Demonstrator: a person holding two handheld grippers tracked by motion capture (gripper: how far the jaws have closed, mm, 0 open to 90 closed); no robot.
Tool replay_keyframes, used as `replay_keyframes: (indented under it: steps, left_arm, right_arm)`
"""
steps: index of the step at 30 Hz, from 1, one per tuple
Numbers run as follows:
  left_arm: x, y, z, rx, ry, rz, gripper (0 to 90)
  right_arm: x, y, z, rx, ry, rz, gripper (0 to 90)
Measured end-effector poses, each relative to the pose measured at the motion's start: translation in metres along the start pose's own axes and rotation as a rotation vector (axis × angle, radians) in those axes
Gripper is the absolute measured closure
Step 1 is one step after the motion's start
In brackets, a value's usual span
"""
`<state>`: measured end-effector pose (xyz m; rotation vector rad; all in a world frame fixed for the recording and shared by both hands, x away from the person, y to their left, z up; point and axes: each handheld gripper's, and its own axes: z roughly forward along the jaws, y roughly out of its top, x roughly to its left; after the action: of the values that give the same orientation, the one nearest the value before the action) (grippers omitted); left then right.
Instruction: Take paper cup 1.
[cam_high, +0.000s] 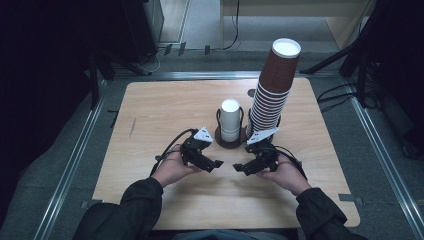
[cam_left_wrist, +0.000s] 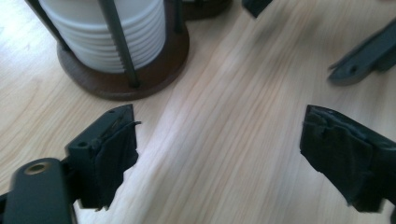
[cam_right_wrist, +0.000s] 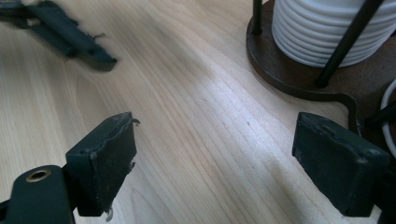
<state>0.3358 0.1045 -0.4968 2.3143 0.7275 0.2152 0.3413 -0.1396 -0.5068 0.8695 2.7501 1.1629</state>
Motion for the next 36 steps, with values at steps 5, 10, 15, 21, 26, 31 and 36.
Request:
replay_keyframes:
  steps: [5,10,15,21,26,31,36]
  left_arm:
    - [0.001,0.002,0.004,0.011,-0.013,-0.015,16.7]
    - [0.002,0.002,0.006,0.020,-0.030,-0.027,15.3]
    - [0.005,0.000,0.004,0.017,-0.052,-0.022,12.7]
    - [0.007,0.000,-0.001,-0.004,-0.052,-0.038,14.1]
    - [0.010,0.000,-0.010,-0.037,-0.055,-0.055,22.9]
    - [0.015,0.000,-0.020,-0.076,-0.063,-0.072,27.2]
    - [0.018,0.003,-0.027,-0.081,-0.050,-0.075,29.4]
  right_arm:
    - [0.003,0.000,-0.002,-0.002,-0.005,-0.046,13.6]
    - [0.000,0.000,-0.001,0.003,0.008,-0.025,13.2]
    - [-0.001,0.000,-0.005,-0.020,-0.011,-0.022,15.3]
    - [0.001,0.000,-0.006,-0.031,-0.026,-0.034,22.0]
    - [0.001,-0.001,-0.006,-0.032,-0.009,-0.030,29.8]
    - [0.000,0.000,-0.006,-0.030,0.002,-0.034,39.7]
    - [0.001,0.001,-0.007,-0.041,0.018,-0.042,47.8]
